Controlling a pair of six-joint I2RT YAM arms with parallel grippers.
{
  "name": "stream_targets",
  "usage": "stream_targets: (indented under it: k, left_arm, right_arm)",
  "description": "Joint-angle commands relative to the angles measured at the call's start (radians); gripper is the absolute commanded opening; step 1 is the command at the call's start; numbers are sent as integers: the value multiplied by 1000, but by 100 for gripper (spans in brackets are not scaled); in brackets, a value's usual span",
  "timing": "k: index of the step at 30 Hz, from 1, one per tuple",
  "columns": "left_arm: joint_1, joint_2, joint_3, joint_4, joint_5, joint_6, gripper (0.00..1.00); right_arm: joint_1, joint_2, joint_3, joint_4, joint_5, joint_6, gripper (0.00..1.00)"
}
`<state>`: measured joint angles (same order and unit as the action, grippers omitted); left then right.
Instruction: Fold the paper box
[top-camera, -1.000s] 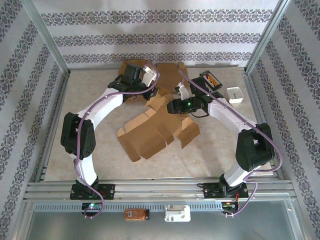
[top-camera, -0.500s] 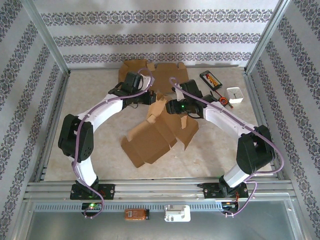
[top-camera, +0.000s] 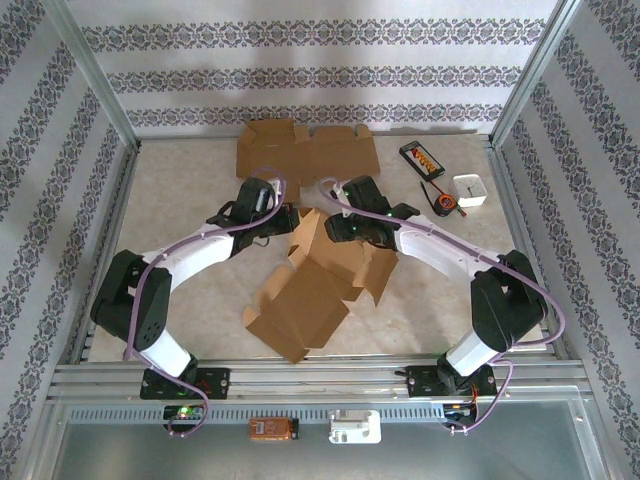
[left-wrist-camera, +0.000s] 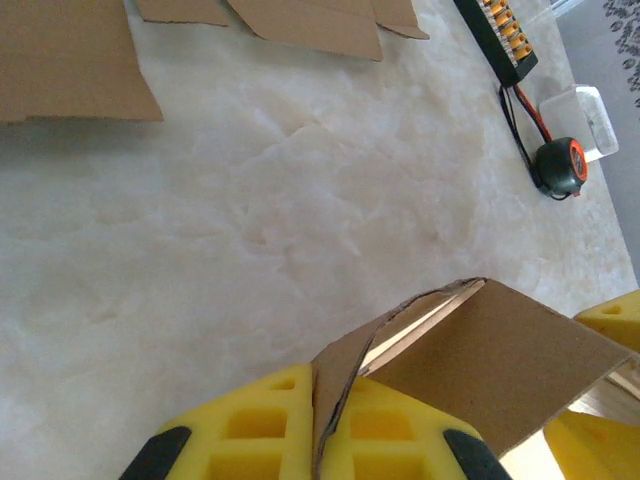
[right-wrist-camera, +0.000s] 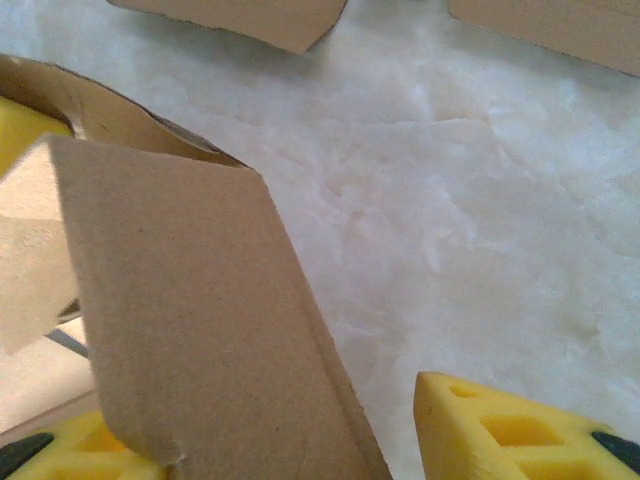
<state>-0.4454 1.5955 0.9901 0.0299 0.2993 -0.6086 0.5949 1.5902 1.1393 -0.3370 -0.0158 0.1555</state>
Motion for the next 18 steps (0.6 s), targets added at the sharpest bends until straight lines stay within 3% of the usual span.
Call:
stream_targets:
  k: [1, 5, 10, 16, 18]
  left_arm:
    - [-21, -48, -38, 126, -66, -103, 0]
    - [-30, -60, -69, 163, -100, -96, 0]
    - [-31, -66, -34, 145, -136, 16, 0]
    - [-31, -50, 17, 85, -225, 156, 0]
    - [-30, -39, 27, 75, -230, 189, 0]
  right_arm:
    - [26, -34, -45, 40, 63, -52, 55]
    - [43, -27, -65, 42, 31, -87, 61]
    - [30, 14, 0, -60, -88, -108, 78]
    - [20, -40, 6, -83, 60, -126, 97]
    - [12, -64, 0, -89, 87, -143, 98]
